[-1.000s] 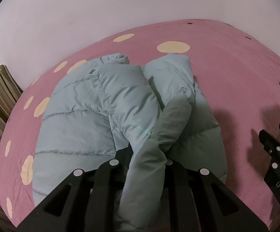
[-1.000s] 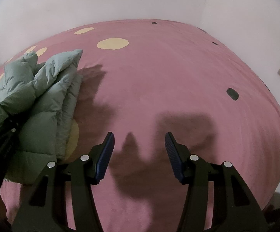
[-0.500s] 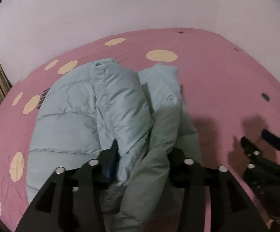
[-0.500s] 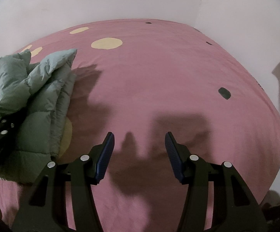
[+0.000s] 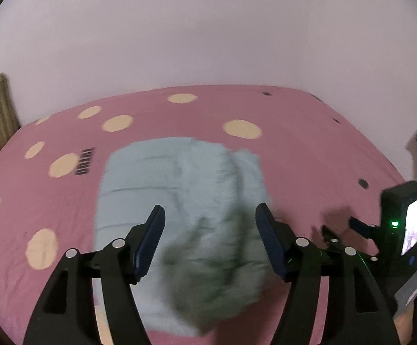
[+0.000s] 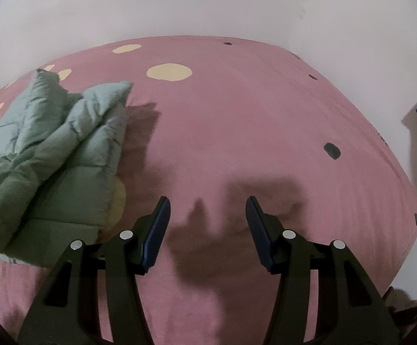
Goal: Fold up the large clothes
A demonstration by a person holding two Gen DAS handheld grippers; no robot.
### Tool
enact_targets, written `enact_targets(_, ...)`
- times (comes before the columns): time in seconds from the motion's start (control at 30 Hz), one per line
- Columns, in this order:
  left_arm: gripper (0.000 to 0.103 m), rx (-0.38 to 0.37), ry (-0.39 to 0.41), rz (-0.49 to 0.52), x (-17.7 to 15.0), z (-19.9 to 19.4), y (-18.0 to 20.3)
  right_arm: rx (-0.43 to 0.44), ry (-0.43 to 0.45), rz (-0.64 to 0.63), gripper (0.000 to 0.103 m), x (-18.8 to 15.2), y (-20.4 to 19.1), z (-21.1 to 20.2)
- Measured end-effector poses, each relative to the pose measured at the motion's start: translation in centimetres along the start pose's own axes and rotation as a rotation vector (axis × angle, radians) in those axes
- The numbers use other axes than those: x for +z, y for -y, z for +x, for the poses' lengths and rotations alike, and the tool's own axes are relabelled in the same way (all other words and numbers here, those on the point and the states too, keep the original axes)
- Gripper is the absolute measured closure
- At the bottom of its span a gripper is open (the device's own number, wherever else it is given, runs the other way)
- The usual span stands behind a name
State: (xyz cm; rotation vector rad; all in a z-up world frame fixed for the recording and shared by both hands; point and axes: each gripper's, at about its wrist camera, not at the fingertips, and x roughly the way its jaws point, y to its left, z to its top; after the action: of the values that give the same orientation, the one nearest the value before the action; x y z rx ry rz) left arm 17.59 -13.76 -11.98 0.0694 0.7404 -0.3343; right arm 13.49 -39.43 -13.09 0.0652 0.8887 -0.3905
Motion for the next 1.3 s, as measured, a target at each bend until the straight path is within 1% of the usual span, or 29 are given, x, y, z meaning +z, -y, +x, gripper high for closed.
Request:
enact_targets(0.13, 0.038, 0.110, 0.010, -0.057, -0.6, -0.6, -4.5, 0.022, 0.008, -0.014, 0.049, 0.4, -1.2, -0.7)
enact_targets(0.2, 0.038, 0.187, 0.010, -0.090, -1.2, -0.5, -7.1, 0.033, 0.017, -0.020, 0.049, 0.6, -1.9, -1.2)
enact_targets(0.37, 0.038, 0.291, -0.016, -0.143, -2.9, 0.1, -11.6, 0.064, 0.057, -0.046, 0.048, 2.0, -4.0, -2.9)
enact_targets(0.47, 0.038, 0.362, -0.025, -0.143, -3.9, 0.3, -13.4, 0.099, 0.096, -0.071, 0.047, 3.0, -6.1, -4.6)
enact_targets(0.53, 0.038, 0.389, -0.032, -0.147, -4.4, 0.6, -14.6, 0.130, 0.115, -0.084, 0.045, 3.5, -7.3, -5.6)
enact_targets(0.6, 0.038, 0.388, -0.041, -0.164, -4.7, 0.8, -15.6, 0.170, 0.138, -0.104, 0.035, 4.1, -9.1, -6.7)
enact_targets(0.7, 0.038, 0.384, -0.049, -0.175, -5.1, 1.1, -16.4, 0.211, 0.153, -0.149, 0.026, 4.5, -11.9, -7.5)
enact_targets(0.73, 0.038, 0.388, -0.051, -0.172, -5.2, 1.2, -16.5, 0.220, 0.148, -0.163, 0.026, 4.5, -12.8, -7.3)
enact_targets(0.8, 0.038, 0.390, -0.054, -0.171, -5.4, 1.3, -16.7, 0.213, 0.131, -0.185, 0.026, 4.6, -14.1, -6.6)
enact_targets(0.9, 0.038, 0.387, -0.061, -0.177, -5.6, 1.7, -17.2, 0.169, 0.093, -0.226, 0.022, 4.4, -15.3, -5.0)
enact_targets(1.17, 0.038, 0.372, -0.079, -0.195, -6.1, 2.5, -17.8, 0.111, 0.015, -0.238, 0.020, 3.4, -14.8, -2.4)
enact_targets(1.27, 0.038, 0.363, -0.082, -0.197, -6.1, 2.7, -17.8, 0.132, -0.019, -0.218, 0.021, 3.0, -14.4, -1.7)
enact_targets(1.3, 0.038, 0.361, -0.083, -0.196, -6.2, 2.8, -17.7, 0.141, -0.027, -0.214, 0.025, 3.0, -14.4, -1.5)
